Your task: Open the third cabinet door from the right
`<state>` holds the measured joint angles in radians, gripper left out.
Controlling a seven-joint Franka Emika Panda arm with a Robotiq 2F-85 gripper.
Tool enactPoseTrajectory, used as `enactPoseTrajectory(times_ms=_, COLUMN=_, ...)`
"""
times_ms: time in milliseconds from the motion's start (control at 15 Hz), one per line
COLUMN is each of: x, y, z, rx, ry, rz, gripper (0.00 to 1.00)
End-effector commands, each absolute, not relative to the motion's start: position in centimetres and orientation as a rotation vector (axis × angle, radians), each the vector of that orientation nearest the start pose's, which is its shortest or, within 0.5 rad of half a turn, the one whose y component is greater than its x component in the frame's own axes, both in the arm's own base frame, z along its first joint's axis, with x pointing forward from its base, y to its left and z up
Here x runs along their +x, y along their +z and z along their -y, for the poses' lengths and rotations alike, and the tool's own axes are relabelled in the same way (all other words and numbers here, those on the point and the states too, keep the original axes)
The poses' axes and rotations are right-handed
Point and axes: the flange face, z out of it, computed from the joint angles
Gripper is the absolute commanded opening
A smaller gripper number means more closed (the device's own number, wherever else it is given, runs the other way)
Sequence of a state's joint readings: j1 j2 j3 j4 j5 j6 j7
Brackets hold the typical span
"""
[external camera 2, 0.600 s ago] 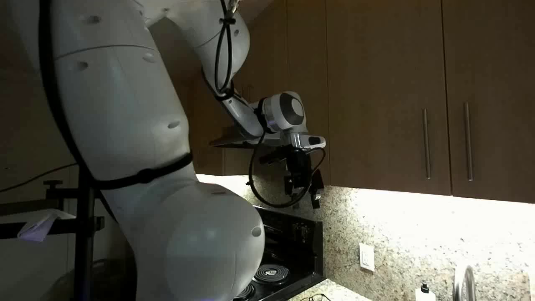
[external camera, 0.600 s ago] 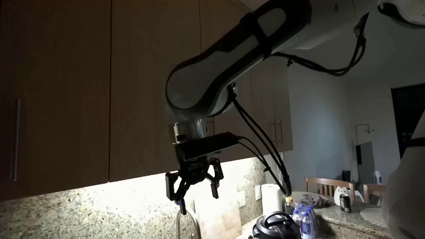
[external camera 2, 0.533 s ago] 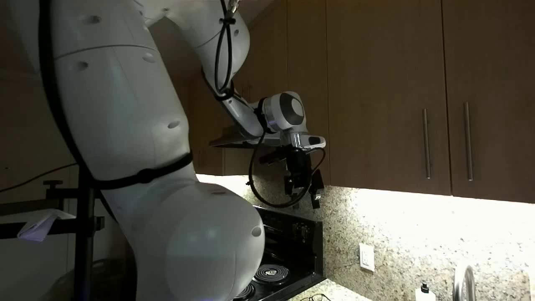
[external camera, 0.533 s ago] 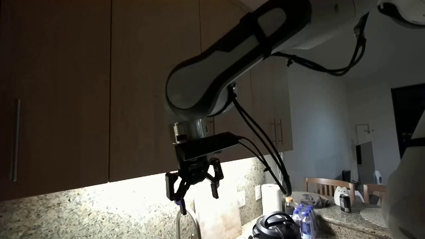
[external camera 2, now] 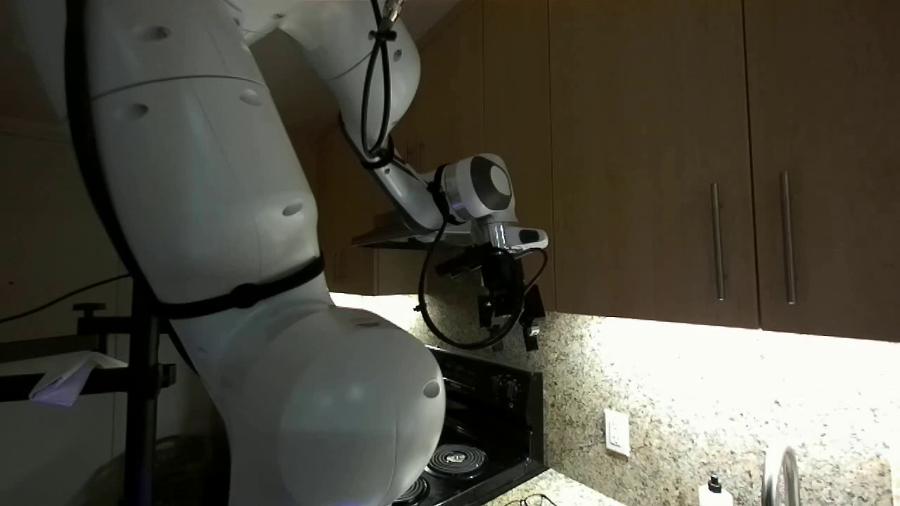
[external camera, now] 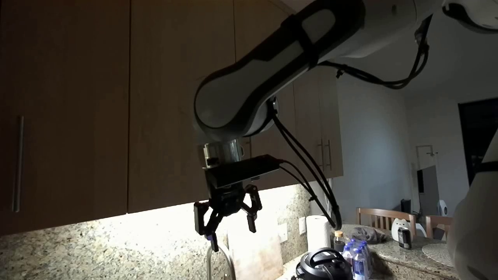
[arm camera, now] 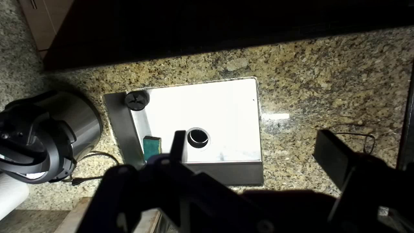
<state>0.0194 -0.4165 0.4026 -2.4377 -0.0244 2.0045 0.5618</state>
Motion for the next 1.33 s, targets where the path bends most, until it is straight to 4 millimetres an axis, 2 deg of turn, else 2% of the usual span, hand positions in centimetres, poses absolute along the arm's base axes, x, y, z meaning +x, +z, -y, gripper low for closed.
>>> enactPoseTrajectory(times_ms=0, x=38.1, y=44.1, z=-17.4, rx=-3.313, ry=-0.067, rz=-0.272, gripper=1.0)
enactPoseTrajectory(times_ms=733, x=38.2, y=44.4, z=-17.3, rx=-3.313, ry=-0.091, rz=-0.275, gripper=1.0)
enactPoseTrajectory(times_ms=1000, x=38.4, y=45.6, z=-17.0, rx=-3.321, ry=-0.144, rz=-0.262, gripper=1.0)
enactPoseTrajectory(times_ms=1267, x=38.4, y=47.7, z=-16.9, rx=-3.327, ry=-0.233, rz=-0.241, gripper=1.0)
